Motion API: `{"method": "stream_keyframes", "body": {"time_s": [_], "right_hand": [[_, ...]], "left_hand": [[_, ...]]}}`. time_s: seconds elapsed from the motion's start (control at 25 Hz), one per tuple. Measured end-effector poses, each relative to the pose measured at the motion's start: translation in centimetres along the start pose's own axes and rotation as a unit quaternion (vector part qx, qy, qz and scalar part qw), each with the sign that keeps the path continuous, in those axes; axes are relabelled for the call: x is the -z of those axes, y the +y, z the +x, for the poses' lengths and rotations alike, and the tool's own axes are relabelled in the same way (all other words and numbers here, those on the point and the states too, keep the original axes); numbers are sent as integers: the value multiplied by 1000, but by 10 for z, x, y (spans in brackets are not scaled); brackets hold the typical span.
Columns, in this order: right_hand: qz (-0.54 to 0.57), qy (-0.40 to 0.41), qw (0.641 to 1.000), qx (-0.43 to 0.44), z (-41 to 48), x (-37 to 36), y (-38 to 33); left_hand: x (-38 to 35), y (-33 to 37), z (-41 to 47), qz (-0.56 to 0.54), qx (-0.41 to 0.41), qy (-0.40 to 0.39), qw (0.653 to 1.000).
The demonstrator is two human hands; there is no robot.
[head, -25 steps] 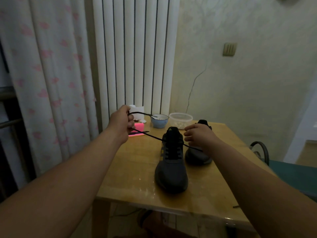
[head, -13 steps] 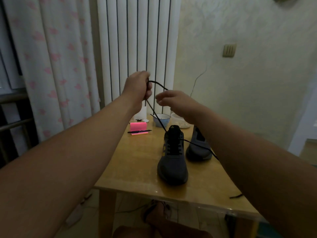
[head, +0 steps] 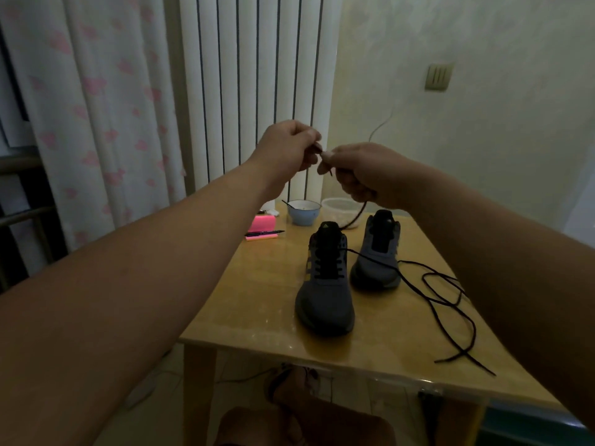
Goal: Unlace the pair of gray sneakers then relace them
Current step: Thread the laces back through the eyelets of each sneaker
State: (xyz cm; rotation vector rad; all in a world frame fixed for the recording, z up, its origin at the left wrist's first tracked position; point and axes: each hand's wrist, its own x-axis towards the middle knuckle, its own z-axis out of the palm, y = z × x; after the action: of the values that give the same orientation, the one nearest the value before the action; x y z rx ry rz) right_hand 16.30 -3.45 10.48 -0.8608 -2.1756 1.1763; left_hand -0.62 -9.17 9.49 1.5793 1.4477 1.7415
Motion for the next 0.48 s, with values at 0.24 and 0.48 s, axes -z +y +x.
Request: {"method": "stream_keyframes", "body": {"time_s": [0.24, 0.48], "right_hand": [[161, 66, 983, -56, 29, -15, 68], [242, 56, 968, -45, 48, -20, 98]], "left_hand": [[-33, -58, 7, 137, -78, -52, 986], [-34, -93, 18, 245, -94, -124, 957]]}}
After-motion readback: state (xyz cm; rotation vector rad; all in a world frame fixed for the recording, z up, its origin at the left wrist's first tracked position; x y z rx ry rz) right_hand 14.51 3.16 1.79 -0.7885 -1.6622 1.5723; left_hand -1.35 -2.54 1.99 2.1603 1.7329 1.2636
